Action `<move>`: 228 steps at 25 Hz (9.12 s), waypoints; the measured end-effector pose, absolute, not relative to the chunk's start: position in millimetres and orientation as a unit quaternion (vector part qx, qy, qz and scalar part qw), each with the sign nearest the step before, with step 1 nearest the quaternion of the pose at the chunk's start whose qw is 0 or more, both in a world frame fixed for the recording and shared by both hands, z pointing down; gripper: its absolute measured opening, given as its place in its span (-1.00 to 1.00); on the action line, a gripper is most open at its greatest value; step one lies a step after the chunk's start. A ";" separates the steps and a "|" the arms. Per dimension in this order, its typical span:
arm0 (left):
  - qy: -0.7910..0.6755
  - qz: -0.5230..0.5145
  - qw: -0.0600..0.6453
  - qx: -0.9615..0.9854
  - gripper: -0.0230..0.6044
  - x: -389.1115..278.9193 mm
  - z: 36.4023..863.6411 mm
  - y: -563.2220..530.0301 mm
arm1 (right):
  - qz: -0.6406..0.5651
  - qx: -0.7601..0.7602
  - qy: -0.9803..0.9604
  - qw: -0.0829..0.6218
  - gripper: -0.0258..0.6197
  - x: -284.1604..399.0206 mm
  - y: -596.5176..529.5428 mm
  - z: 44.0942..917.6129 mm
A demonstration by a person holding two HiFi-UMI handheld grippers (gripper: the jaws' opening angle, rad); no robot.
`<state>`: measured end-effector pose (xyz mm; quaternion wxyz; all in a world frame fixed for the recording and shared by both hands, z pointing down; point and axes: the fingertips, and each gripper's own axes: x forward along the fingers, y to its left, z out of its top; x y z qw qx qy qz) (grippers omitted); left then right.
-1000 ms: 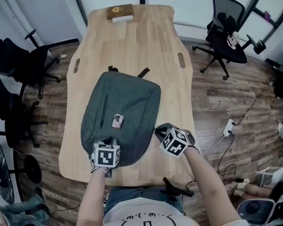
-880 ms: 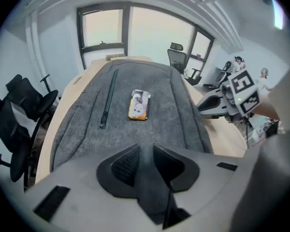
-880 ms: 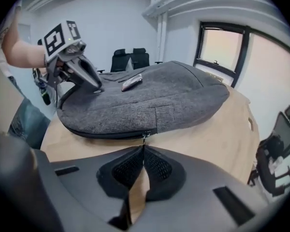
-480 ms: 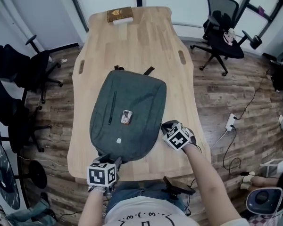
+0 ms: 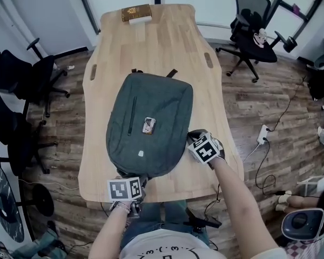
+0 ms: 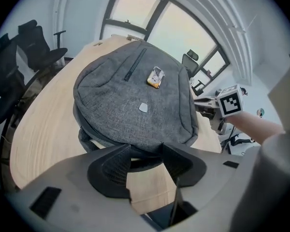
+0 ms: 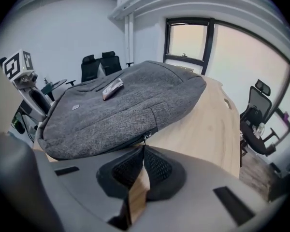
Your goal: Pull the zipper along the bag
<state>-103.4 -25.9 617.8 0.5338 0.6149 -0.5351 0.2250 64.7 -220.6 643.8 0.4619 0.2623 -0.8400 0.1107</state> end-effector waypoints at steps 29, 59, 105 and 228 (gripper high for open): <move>-0.606 0.160 0.583 0.517 -0.37 -104.6 636.6 -35.4 | 0.144 0.187 -0.857 0.457 -0.71 32.2 -77.2 630.5; -0.462 0.203 0.500 0.704 -0.20 -131.1 597.9 -66.9 | 0.167 0.304 -0.777 0.526 -0.75 127.4 -156.1 640.4; -0.571 -0.014 0.688 0.449 -0.59 -88.3 646.3 -109.8 | 0.247 0.305 -0.806 0.443 -0.65 89.3 -83.8 610.4; -0.321 0.273 0.411 0.809 -0.88 10.7 623.7 -46.3 | 0.483 0.485 -0.707 0.178 -0.21 159.0 -178.9 594.8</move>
